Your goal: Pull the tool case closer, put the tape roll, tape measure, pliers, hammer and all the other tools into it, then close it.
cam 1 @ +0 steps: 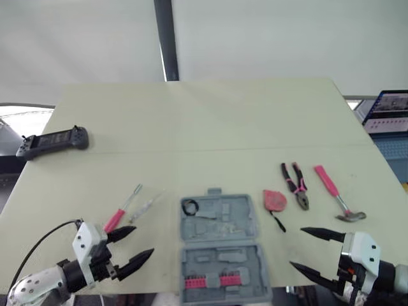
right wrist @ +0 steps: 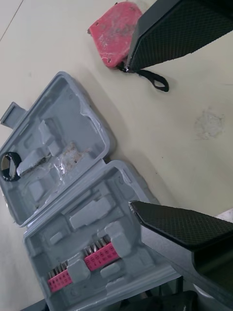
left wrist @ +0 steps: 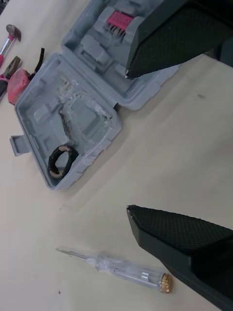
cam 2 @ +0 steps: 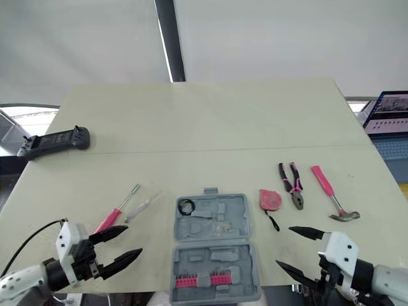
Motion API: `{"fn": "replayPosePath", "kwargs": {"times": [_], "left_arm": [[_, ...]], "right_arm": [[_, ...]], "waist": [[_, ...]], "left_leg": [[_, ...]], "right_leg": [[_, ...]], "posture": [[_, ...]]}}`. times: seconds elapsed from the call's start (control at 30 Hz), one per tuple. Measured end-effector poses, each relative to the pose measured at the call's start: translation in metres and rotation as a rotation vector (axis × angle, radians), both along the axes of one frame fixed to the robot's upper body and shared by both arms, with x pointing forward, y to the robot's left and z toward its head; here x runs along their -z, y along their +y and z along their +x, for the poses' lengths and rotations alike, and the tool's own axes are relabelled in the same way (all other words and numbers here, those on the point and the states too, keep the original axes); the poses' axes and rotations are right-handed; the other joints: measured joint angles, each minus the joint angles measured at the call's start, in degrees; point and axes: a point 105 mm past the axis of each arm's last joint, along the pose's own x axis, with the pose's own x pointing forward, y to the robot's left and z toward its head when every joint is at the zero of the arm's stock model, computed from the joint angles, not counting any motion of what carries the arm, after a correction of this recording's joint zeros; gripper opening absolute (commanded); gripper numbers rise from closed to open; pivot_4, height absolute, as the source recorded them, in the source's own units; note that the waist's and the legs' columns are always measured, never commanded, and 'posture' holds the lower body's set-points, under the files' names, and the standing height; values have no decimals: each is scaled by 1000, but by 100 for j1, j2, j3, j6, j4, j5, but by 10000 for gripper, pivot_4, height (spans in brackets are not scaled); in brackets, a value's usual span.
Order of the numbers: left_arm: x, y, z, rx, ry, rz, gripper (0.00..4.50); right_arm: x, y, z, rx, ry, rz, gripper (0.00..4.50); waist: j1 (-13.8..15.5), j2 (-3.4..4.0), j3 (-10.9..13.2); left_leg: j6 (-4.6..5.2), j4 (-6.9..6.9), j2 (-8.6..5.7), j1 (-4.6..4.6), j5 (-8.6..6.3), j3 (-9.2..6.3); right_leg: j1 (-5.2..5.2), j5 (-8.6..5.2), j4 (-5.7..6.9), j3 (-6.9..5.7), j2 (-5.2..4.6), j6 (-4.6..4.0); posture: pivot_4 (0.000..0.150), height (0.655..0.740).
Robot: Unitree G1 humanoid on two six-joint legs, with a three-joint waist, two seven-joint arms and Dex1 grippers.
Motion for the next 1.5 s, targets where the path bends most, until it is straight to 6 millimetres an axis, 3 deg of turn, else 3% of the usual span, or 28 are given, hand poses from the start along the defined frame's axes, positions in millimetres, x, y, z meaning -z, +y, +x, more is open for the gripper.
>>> {"fn": "replayPosePath", "kwargs": {"times": [0.1,0.27,0.93,1.07,1.3,1.37,1.5], "left_arm": [[6,6,-33,-39,-1,30,44323],[1,9,-44,-62,-72,63,44323],[2,0,-45,-36,-122,36,44323],[-4,-13,-32,131,-155,28,44323],[-41,-44,1,342,-316,-90,44323],[-49,-45,14,377,-344,-103,44323],[-44,-39,28,364,-315,-123,44323]], "right_arm": [[13,-11,-5,38,49,-22,45000],[17,-14,-8,33,61,-37,45000],[22,-20,-9,41,78,-49,45000],[17,-20,3,135,25,-14,45000],[11,-27,16,429,-56,69,45000],[9,-28,19,482,-71,78,45000],[10,-29,27,563,-63,90,45000]], "waist": [[-13,-14,5],[52,-15,12],[5,-16,12],[33,-11,10],[-16,25,-11],[-17,35,-17],[-83,53,-28]], "left_leg": [[14,2,0,-11,-15,20],[17,15,-4,-18,-15,23],[20,15,-2,-15,-15,29],[13,16,-3,-14,-4,16],[10,9,-2,-12,-3,15],[5,11,-1,-9,1,14],[5,9,0,-5,1,14]], "right_leg": [[-5,-10,-25,5,-2,-26],[-4,-21,-29,7,-6,-64],[-5,-16,-23,12,-2,-57],[-9,-15,-4,9,0,-60],[-13,21,6,9,1,5],[-15,22,13,8,3,7],[-22,22,15,9,5,8]], "posture": [[1500,7400],[1500,7400],[1500,7400],[1500,7400],[1500,7400],[1500,7400],[1500,7400]]}}
